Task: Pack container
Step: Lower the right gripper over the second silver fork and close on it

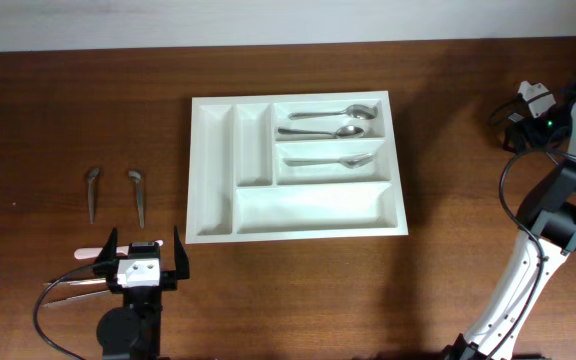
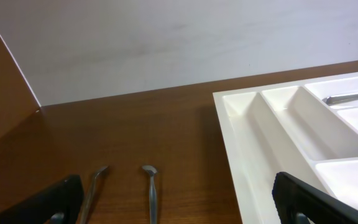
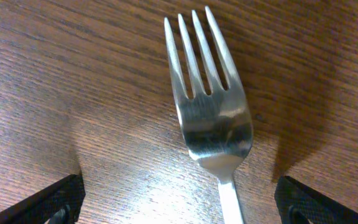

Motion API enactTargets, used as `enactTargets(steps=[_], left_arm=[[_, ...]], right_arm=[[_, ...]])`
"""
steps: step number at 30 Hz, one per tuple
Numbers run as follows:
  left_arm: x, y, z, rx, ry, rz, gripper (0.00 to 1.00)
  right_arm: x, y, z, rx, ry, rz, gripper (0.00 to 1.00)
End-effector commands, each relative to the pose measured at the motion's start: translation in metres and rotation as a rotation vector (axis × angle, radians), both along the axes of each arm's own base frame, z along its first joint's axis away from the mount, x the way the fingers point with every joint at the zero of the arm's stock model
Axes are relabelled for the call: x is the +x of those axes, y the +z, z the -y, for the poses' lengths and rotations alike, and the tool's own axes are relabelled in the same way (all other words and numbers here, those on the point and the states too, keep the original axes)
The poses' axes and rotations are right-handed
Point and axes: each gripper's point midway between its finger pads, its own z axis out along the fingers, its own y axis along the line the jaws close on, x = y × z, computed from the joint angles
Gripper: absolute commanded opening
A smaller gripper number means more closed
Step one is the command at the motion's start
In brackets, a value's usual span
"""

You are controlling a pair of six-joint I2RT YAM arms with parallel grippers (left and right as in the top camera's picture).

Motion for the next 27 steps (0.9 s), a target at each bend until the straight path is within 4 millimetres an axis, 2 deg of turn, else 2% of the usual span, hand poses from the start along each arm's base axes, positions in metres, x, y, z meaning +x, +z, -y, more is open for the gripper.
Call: enactTargets(steps=[1, 9, 20, 27], left_arm=[[0.000, -0.001, -0.003, -0.008, 0.018, 0.005, 0.99], [0.000, -0.001, -0.003, -0.008, 0.018, 0.005, 0.99], [0.000, -0.001, -0.003, -0.008, 0.018, 0.005, 0.99], [0.000, -0.001, -0.003, -0.008, 0.018, 0.005, 0.99]], right_arm=[[-0.012, -0.017, -0.003, 0.036, -0.005, -0.043, 0.99], [-0.022, -0.032, -0.009, 0.060, -0.005, -0.084, 0.99], [-0.024, -0.033, -0.011, 0.068, -0.005, -0.089, 0.99], [-0.023, -0.033, -0.013, 0.081, -0.004, -0.081, 0.81]])
